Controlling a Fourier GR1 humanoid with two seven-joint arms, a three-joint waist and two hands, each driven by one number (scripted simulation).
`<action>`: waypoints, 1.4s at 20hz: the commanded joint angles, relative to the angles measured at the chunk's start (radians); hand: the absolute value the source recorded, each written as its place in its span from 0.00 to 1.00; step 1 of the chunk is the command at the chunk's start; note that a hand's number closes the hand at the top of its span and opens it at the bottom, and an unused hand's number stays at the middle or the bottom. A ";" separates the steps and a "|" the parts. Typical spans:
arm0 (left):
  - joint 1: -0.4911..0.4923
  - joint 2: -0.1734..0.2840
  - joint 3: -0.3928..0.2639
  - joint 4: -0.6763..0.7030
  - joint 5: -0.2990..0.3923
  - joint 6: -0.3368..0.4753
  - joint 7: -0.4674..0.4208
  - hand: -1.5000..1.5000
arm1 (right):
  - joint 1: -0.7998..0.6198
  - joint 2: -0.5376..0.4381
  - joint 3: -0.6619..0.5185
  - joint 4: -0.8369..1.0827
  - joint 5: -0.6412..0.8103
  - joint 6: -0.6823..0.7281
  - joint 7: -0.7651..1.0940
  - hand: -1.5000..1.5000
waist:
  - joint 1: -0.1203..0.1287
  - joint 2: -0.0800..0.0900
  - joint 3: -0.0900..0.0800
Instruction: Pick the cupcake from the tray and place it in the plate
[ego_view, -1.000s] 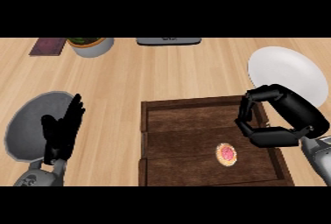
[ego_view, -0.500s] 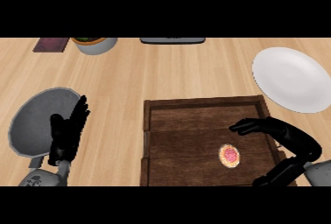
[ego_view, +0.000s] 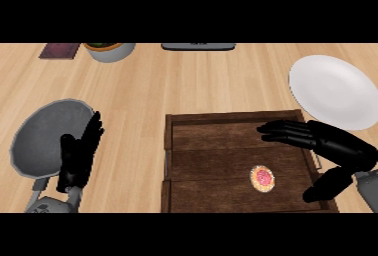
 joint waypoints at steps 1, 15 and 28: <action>-0.006 -0.026 -0.002 0.025 -0.019 0.007 -0.011 0.50 | -0.093 -0.053 0.035 -0.032 0.078 0.095 0.124 0.00 | 0.003 0.001 -0.002; 0.073 -0.065 0.051 -0.035 -0.087 -0.046 -0.013 0.50 | -0.056 0.052 0.071 -0.032 0.309 0.247 0.193 0.00 | 0.000 0.001 0.000; 0.045 -0.110 0.148 -0.036 -0.150 -0.128 0.047 0.50 | -0.044 0.189 0.053 -0.034 0.465 0.335 0.180 0.00 | -0.002 0.000 0.000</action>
